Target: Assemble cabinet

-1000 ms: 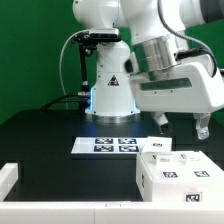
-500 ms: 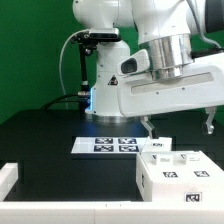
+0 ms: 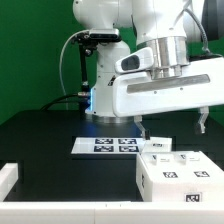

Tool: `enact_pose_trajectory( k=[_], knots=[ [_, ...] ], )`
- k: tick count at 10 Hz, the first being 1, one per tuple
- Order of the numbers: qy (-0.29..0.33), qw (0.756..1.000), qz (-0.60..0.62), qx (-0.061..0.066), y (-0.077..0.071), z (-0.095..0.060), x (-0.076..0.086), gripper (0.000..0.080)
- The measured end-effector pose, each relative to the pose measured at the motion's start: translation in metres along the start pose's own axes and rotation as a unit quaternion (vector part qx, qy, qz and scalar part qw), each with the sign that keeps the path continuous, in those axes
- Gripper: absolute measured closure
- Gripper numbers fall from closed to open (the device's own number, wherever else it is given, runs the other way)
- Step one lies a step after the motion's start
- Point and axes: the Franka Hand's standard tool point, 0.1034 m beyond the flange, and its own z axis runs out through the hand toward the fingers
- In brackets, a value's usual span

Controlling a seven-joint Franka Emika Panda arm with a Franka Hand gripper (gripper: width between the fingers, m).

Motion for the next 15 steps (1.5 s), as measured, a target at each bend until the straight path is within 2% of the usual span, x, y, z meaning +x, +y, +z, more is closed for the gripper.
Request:
enact_pose_trajectory(
  k=[1, 3, 5, 6, 7, 8, 9, 11, 13, 15],
  knots=[
    [0.002, 1.0, -0.025, -0.004, 0.001, 0.002, -0.001, 0.0003],
    [0.021, 0.998, -0.044, -0.026, 0.004, 0.014, -0.018, 0.0003],
    [0.032, 0.998, -0.038, -0.041, 0.017, 0.029, -0.028, 0.0003],
    [0.051, 0.997, -0.035, -0.049, 0.025, 0.034, -0.026, 0.0003],
    [0.047, 0.997, -0.033, -0.047, 0.025, 0.038, -0.029, 0.0003],
    [0.059, 0.996, -0.033, -0.053, 0.028, 0.039, -0.027, 0.0003],
    [0.115, 0.99, -0.039, -0.077, 0.036, 0.037, -0.02, 0.0003],
    [0.109, 0.991, -0.045, -0.07, 0.035, 0.057, -0.033, 0.0003],
    [0.085, 0.994, -0.041, -0.057, 0.031, 0.074, -0.046, 0.0003],
    [0.069, 0.996, -0.036, -0.045, 0.021, 0.073, -0.041, 0.0003]
  ],
)
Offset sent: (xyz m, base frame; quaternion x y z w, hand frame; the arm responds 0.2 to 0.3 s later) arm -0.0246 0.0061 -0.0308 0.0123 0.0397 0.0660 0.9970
